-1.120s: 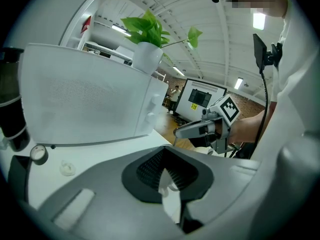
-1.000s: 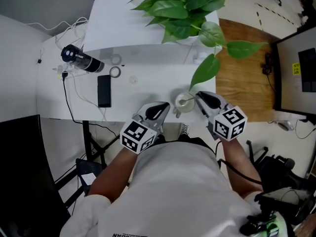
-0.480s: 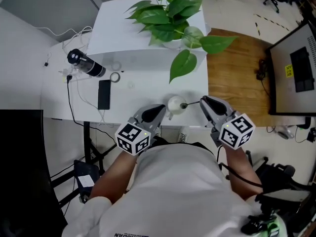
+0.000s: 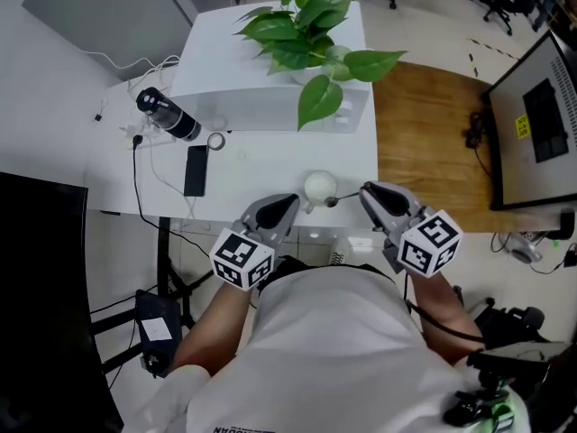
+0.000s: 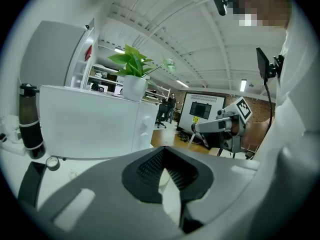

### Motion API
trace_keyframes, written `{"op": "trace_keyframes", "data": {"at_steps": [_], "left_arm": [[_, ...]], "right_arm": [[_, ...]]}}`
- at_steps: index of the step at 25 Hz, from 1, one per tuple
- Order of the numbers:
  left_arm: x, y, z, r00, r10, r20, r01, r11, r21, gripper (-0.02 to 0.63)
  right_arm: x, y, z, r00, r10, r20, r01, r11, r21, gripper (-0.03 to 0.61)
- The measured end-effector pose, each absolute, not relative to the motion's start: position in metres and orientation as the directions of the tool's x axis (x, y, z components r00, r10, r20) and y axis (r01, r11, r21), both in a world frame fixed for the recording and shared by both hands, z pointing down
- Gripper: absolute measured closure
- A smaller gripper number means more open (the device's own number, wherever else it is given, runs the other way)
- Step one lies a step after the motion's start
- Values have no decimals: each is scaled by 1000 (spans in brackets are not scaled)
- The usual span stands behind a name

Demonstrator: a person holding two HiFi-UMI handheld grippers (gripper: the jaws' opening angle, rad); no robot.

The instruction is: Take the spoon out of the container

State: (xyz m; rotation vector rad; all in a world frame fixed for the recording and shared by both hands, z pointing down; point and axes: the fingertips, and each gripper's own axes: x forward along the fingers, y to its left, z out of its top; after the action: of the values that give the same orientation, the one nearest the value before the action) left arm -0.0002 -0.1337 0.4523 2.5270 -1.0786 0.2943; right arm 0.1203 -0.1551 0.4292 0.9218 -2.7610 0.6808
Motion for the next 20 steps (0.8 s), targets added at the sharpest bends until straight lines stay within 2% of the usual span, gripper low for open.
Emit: {"op": "trace_keyframes", "data": {"at_steps": [4,12,20], "left_arm": [[-12,-115,449,691,-650,316,-722,-636,272,609],[-26,-32,451,769,-551,325,-633,-727,267,609],[-56,44,447,806,-508,302,-585,-763,275,609]], "right_arm": [[116,-132,425,-781,-559,280,-625,694,-358,528],[98,-58,411,-703,-661,264,-708,613,-350,528],[85,31,410,-617,-740,268,-779,524,-345,528]]}}
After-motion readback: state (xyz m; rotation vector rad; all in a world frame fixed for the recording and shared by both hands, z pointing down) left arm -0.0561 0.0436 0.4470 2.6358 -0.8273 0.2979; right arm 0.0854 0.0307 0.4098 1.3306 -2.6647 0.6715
